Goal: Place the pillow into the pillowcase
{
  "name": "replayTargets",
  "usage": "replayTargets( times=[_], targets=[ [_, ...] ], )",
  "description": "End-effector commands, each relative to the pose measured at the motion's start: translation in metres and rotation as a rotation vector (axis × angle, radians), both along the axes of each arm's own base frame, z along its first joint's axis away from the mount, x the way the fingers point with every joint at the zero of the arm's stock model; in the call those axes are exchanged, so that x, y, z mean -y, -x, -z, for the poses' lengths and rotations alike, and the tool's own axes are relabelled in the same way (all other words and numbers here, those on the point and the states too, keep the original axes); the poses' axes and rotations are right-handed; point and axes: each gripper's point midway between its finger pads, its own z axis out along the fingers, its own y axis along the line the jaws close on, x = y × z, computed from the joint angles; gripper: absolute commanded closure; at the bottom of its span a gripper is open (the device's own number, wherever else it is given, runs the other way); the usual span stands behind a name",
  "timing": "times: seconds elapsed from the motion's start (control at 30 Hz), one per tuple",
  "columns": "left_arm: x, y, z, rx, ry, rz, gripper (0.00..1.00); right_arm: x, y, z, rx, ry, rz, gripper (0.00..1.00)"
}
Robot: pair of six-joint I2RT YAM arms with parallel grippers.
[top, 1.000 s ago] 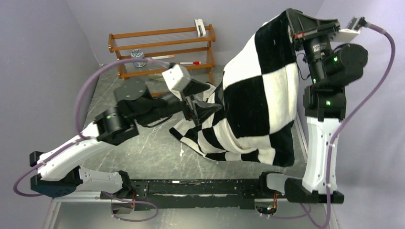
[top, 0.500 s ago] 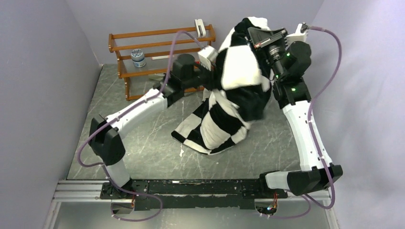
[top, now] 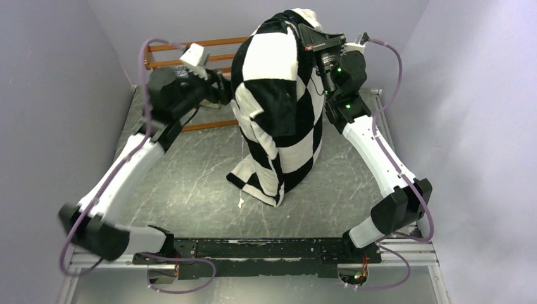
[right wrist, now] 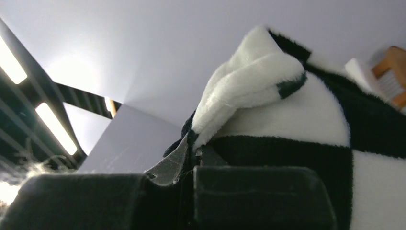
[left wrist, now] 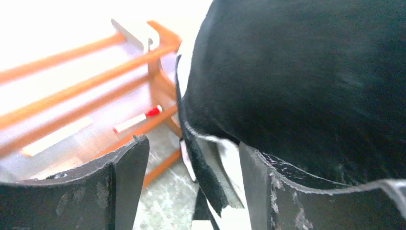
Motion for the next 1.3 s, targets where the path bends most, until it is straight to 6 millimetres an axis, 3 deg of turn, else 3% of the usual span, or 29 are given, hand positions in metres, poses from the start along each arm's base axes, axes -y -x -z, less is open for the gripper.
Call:
replayTargets(
  times=[0.0, 0.1, 0.2, 0.33, 0.43, 0.6, 0.93, 1.1, 1.27],
  targets=[
    [-0.034, 0.068, -0.087, 0.42, -0.08, -0.031, 0.27, -0.01, -0.007, -0.014, 0.002, -0.064, 0.06, 1.0],
    [-0.054, 0.104, -0.112, 0.562, -0.105, -0.057, 0.26, -0.025, -0.016, -0.01, -0.025, -0.04, 0.067, 1.0],
    [-0.062, 0.128, -0.127, 0.664, -0.137, -0.04, 0.26, -0.036, -0.022, -0.005, -0.044, -0.025, 0.084, 1.0],
    [-0.043, 0.169, -0.138, 0.826, -0.156, 0.145, 0.27, -0.047, -0.027, 0.002, -0.065, -0.026, 0.094, 1.0],
    [-0.03, 0.189, -0.124, 0.958, -0.27, 0.272, 0.25, -0.057, -0.026, 0.0, -0.063, -0.025, 0.073, 1.0],
    [-0.022, 0.187, -0.077, 1.015, -0.496, 0.377, 0.22, -0.061, -0.023, -0.006, -0.05, -0.019, 0.075, 1.0],
    [0.007, 0.19, -0.048, 1.051, -0.578, 0.515, 0.2, -0.061, -0.024, -0.005, -0.051, -0.01, 0.079, 1.0],
    [0.031, 0.192, -0.044, 1.089, -0.614, 0.498, 0.2, -0.061, -0.024, -0.008, -0.046, -0.01, 0.079, 1.0],
    [0.046, 0.175, -0.062, 1.138, -0.639, 0.322, 0.2, -0.058, -0.019, -0.012, -0.028, -0.011, 0.081, 1.0]
  ],
)
